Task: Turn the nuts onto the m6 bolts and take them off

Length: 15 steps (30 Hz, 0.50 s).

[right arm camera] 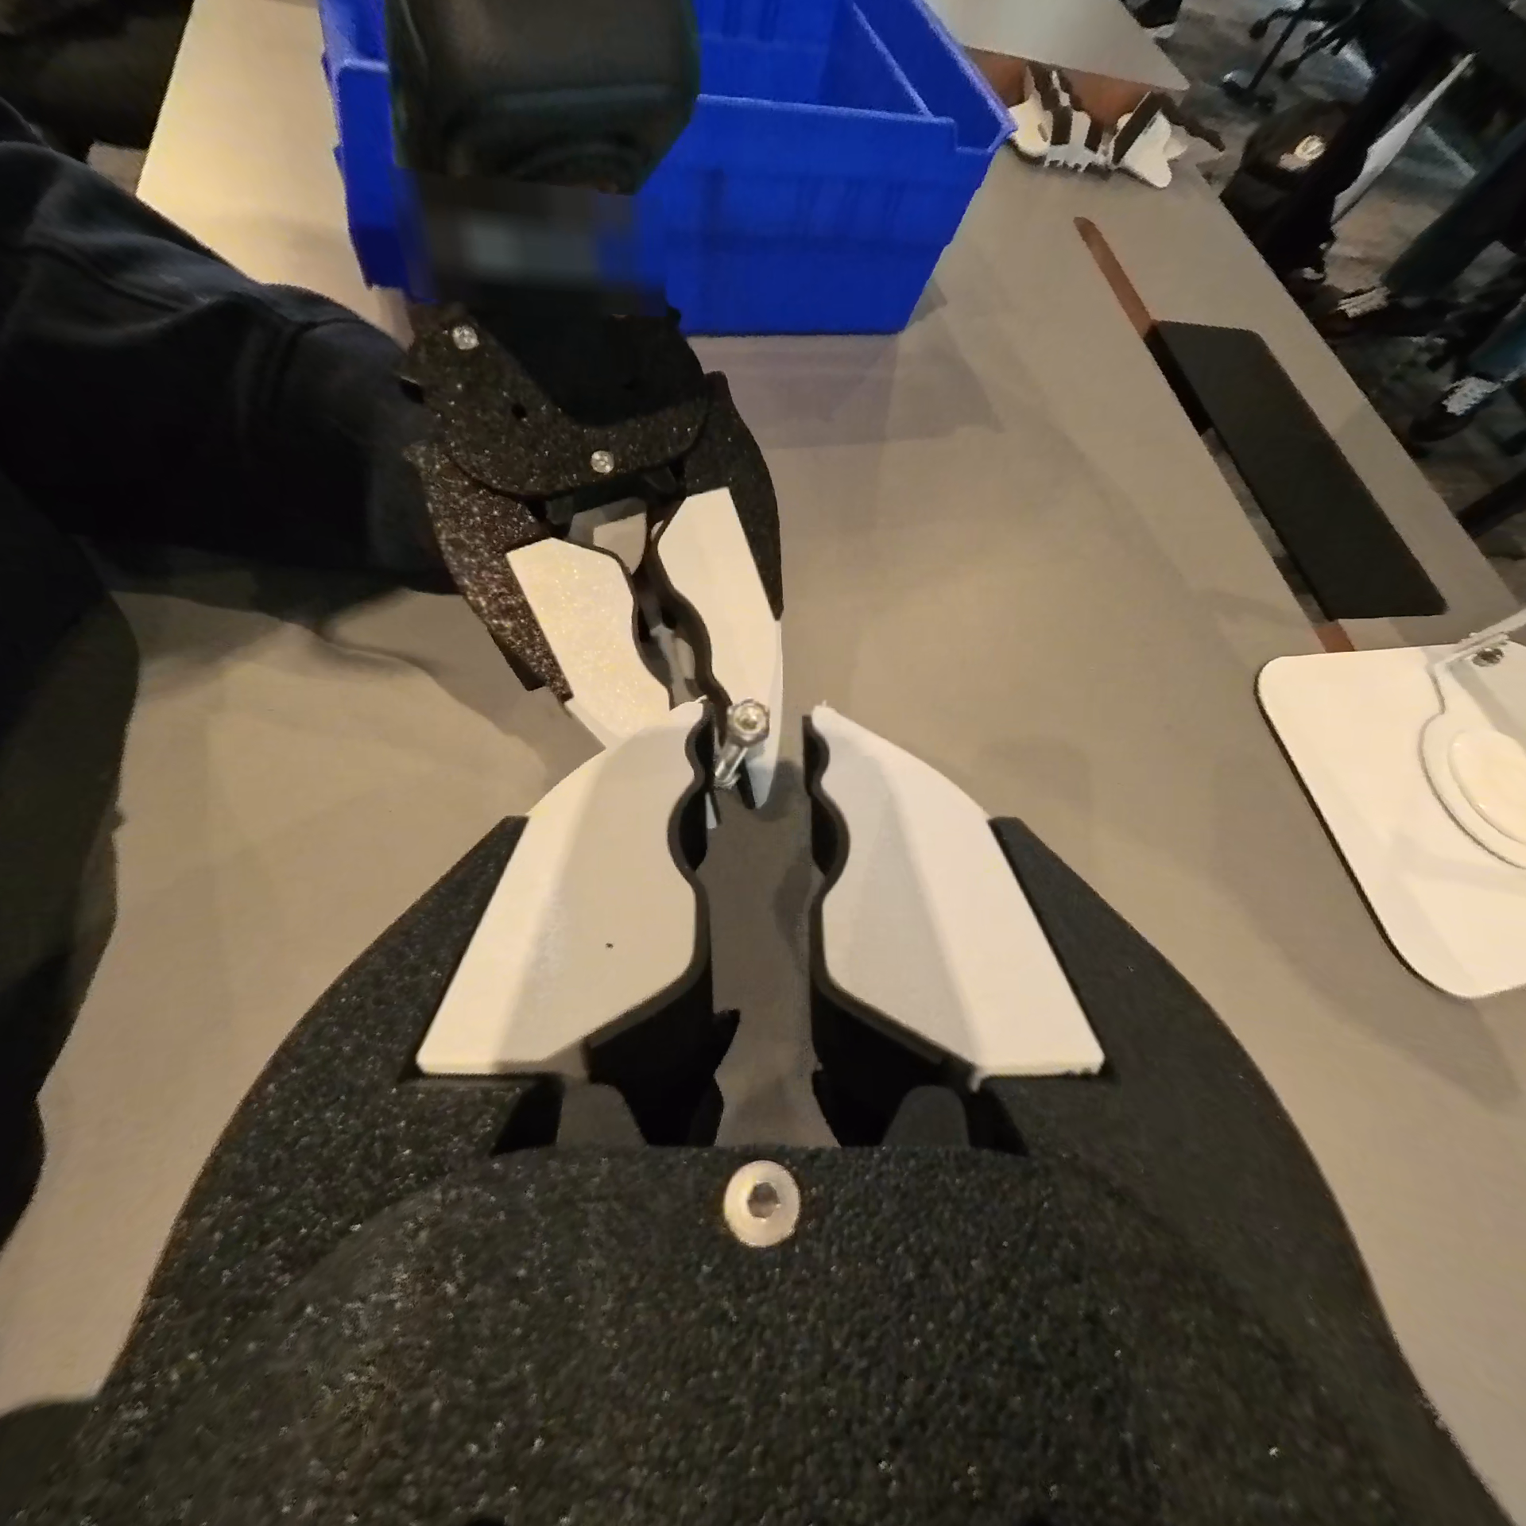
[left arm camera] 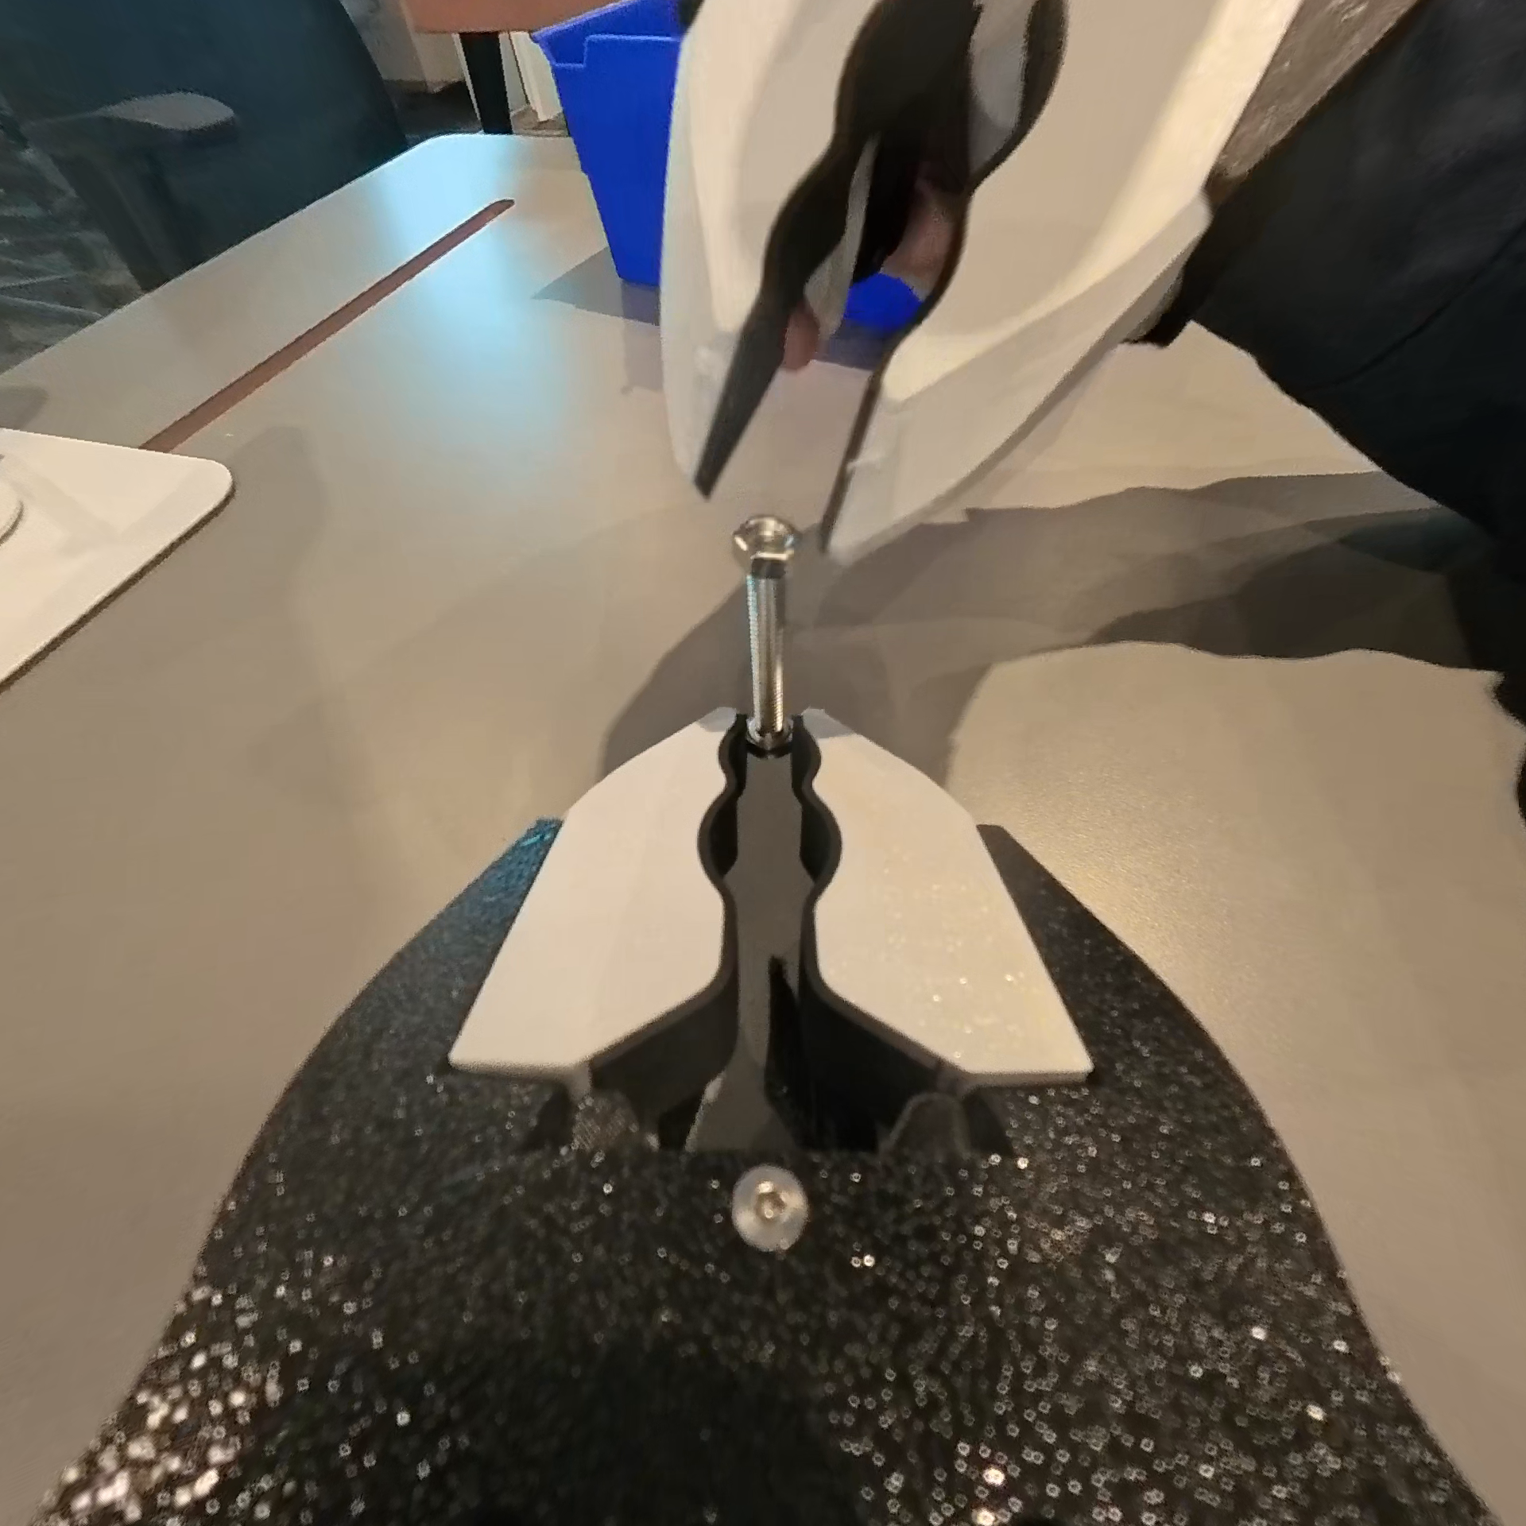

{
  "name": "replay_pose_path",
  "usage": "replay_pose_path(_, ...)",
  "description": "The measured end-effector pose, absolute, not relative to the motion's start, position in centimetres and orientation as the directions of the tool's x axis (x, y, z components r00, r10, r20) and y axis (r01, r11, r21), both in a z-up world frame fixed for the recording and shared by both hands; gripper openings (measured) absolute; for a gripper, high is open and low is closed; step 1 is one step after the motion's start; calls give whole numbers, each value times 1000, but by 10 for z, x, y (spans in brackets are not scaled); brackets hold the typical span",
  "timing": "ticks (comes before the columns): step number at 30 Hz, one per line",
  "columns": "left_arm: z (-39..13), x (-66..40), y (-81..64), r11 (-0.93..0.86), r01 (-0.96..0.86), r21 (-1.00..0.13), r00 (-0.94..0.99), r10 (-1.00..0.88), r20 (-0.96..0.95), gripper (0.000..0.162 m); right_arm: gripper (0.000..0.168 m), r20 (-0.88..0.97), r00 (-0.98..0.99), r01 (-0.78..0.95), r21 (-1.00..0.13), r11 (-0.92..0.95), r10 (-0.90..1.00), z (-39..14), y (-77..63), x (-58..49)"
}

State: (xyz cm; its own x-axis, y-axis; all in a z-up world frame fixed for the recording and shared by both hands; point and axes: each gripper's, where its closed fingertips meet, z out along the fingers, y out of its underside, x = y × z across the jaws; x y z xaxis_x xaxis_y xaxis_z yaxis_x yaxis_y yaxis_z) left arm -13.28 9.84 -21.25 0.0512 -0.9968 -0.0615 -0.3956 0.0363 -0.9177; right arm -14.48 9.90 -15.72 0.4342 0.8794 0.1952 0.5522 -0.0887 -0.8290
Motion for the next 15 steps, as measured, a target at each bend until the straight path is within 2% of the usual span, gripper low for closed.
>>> replay_pose_path(3,-215,-133,101,4,-409,-913,74,-997,-37,10,23,194,496,465,-883,-70,846,-149,102,-138)
replay_pose_path(9,-214,-134,103,-10,-407,-914,87,-996,-28,10,37,59,621,127,-992,-27,781,-141,97,-128)
replay_pose_path(15,-216,-133,103,-3,-419,-908,83,-996,-35,10,41,17,640,23,-1000,3,768,-155,92,-134)
